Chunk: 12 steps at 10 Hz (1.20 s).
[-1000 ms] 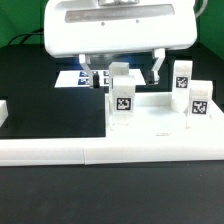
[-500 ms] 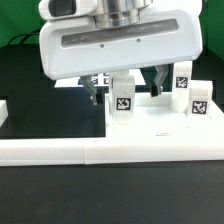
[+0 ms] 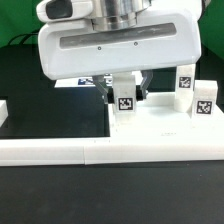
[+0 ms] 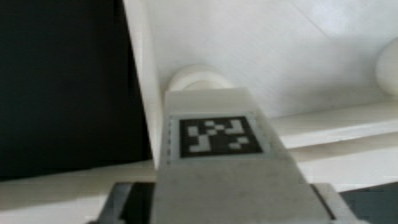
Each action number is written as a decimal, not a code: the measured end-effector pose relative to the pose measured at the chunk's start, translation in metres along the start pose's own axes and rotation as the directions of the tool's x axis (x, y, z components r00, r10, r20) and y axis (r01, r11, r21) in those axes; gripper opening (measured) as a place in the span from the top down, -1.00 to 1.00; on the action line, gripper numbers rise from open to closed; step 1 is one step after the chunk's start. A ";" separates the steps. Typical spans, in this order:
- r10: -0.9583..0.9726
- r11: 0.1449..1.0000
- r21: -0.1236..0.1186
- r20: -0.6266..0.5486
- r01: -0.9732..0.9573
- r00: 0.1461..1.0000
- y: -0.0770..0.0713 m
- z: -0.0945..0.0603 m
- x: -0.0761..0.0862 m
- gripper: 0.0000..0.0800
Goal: Assemble square table
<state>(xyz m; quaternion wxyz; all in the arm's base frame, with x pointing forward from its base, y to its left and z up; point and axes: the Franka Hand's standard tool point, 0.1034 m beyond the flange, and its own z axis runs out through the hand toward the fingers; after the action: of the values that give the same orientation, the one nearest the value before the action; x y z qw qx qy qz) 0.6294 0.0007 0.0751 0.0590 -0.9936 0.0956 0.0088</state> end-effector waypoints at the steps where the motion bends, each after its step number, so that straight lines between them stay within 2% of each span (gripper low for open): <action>1: 0.073 0.997 -0.001 0.000 -0.073 0.997 0.001 0.000 0.000 0.27; 3: 0.285 0.959 0.006 -0.066 -0.285 0.956 0.004 0.002 0.001 0.27; 5: 0.506 0.862 0.030 -0.098 -0.506 0.857 0.008 0.002 0.000 0.27; 6: 0.656 0.755 0.074 -0.105 -0.652 0.748 0.010 0.002 0.001 0.27; 9: 0.925 0.380 0.149 -0.030 -0.913 0.380 0.013 0.003 -0.004 0.27; 12: 0.968 0.249 0.150 -0.004 -0.957 0.251 0.013 0.003 -0.005 0.27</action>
Offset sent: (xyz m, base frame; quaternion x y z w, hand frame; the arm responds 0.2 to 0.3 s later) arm -0.0246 0.0015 -0.0211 -0.0106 0.0185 0.3250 0.9455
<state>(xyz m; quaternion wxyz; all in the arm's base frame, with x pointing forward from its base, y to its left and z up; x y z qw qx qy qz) 0.6217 -0.0103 0.0712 0.0946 -0.7224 0.6849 -0.0101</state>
